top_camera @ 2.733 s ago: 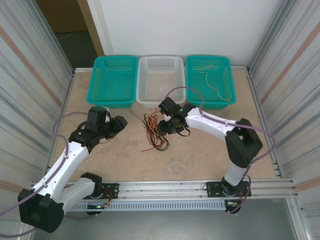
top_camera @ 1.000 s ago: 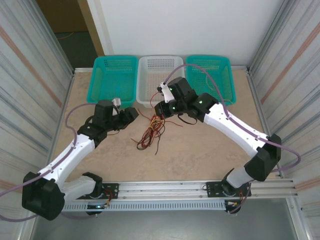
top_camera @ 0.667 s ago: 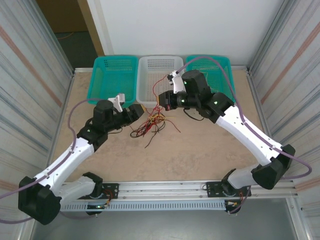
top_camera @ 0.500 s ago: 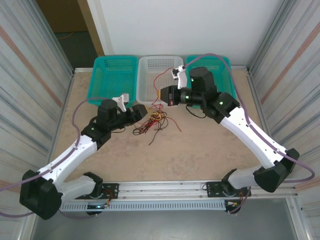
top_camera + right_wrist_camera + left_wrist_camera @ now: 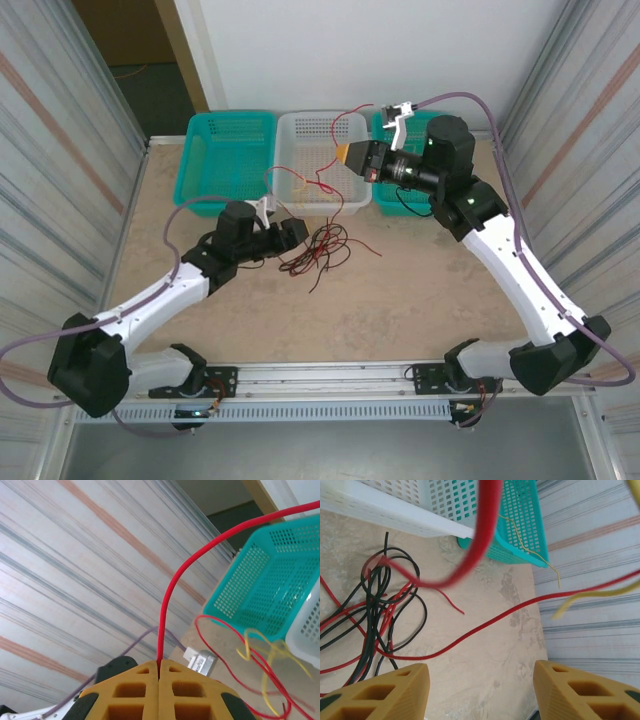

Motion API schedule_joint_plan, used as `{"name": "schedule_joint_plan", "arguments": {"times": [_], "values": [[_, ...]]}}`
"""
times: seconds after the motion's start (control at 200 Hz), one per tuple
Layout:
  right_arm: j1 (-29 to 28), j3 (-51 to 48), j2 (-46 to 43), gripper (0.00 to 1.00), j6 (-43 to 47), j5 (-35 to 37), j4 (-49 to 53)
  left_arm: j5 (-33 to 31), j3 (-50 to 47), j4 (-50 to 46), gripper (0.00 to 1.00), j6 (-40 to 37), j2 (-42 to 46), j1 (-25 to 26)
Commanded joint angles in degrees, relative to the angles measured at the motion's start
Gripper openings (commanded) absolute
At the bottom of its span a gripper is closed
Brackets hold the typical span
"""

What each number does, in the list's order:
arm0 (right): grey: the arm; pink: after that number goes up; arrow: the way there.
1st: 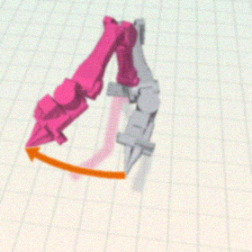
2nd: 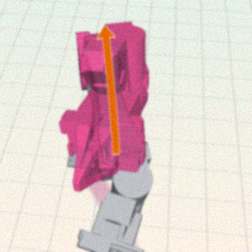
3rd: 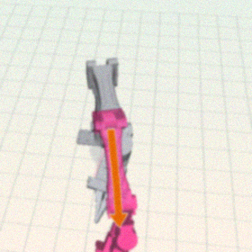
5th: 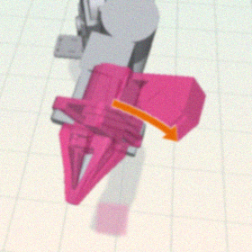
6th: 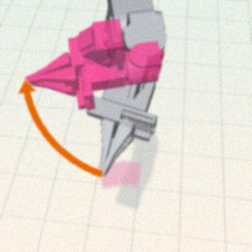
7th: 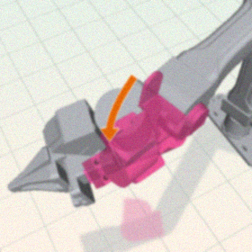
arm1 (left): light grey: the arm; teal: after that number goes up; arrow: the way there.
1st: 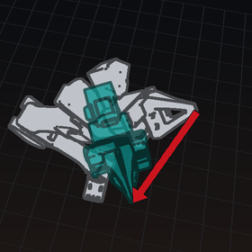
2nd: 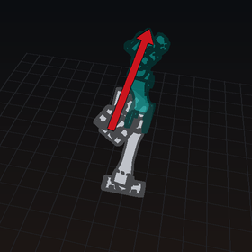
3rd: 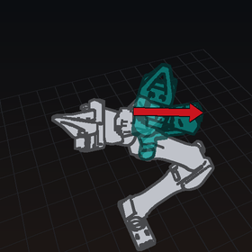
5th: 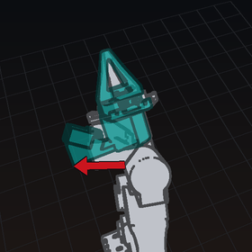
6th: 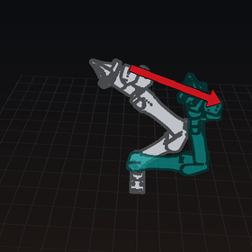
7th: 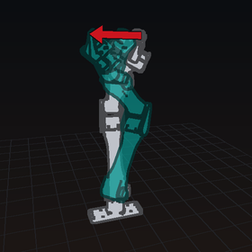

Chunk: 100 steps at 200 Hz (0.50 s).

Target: Untangle the cables

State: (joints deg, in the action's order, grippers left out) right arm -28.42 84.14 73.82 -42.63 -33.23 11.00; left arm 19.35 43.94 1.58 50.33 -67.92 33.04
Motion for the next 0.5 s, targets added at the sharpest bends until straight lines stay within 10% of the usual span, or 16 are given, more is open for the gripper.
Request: {"name": "schedule_joint_plan", "arguments": {"times": [0.0, 0.205, 0.496], "values": [[0.8, -0.7, -2.1, 0.00, -1.4, -3.3, -3.4, -1.8, 2.2, -3.4, 0.62, -2.0, 5.6, -1.0], [0.8, -3.2, -3.1, 0.00, -1.9, -4.8, -3.9, -7.4, 5.5, -15.4, 0.75, -5.9, 14.2, -6.2], [0.1, -2.7, -2.0, 0.00, -2.8, -7.2, -5.5, 1.2, 8.1, -8.8, 0.73, -6.8, 8.7, -10.8]]}}
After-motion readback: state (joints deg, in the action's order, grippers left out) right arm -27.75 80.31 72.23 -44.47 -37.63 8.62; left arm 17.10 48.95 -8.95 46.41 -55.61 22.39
